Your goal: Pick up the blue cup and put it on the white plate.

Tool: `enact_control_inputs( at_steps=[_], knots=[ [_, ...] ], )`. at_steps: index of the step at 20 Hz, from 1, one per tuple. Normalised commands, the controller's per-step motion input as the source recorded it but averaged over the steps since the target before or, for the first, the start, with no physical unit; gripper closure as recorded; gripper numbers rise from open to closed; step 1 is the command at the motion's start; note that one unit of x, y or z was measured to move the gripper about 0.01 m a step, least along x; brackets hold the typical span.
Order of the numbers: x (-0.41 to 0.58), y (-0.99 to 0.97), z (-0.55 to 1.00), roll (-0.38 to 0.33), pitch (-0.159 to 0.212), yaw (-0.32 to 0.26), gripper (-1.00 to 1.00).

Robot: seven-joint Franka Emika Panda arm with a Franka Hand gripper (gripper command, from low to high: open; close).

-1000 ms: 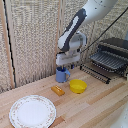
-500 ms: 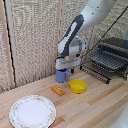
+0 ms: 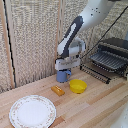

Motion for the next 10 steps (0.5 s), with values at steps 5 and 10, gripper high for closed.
enact_control_inputs(
  at_steps=[5,10],
  knots=[
    [-0.011,0.01,0.20,0.003,-0.017,-0.104,1.00],
    [0.040,0.00,0.74,0.032,0.006,-0.068,1.00]
  ],
)
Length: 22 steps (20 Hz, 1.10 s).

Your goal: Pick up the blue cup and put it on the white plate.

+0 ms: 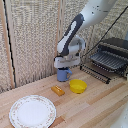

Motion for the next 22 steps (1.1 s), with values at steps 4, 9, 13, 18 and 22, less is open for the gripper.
enact_control_inputs(
  at_steps=[4,9,13,18,22],
  knots=[
    [0.074,0.00,0.99,0.002,0.005,-0.050,1.00],
    [0.011,0.10,0.95,-0.013,0.000,-0.006,1.00],
    [-0.181,0.40,0.87,-0.021,0.014,0.000,1.00],
    [-0.305,0.63,0.64,-0.026,0.006,-0.005,1.00],
    [-0.406,0.72,0.39,-0.006,0.031,-0.004,1.00]
  ],
)
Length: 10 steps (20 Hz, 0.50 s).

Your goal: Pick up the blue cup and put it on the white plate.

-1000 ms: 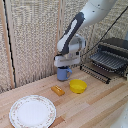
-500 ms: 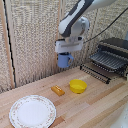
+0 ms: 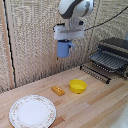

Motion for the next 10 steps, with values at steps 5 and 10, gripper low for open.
enact_control_inputs(
  at_steps=[5,10],
  knots=[
    [-0.370,0.79,0.19,0.003,0.073,0.000,1.00],
    [-0.398,0.85,0.08,0.000,0.077,0.000,1.00]
  ],
)
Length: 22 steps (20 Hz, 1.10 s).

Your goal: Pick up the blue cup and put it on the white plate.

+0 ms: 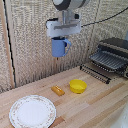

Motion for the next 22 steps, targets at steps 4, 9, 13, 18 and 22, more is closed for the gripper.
enact_control_inputs(
  at_steps=[4,9,13,18,22],
  knots=[
    [-0.393,0.90,0.00,0.000,0.058,0.000,1.00],
    [-0.359,0.92,-0.13,0.000,0.029,0.000,1.00],
    [-0.299,0.85,-0.35,0.000,0.006,0.022,1.00],
    [-0.169,0.77,-0.49,0.000,0.003,0.036,1.00],
    [0.080,0.40,-0.46,-0.006,-0.003,0.050,1.00]
  ],
)
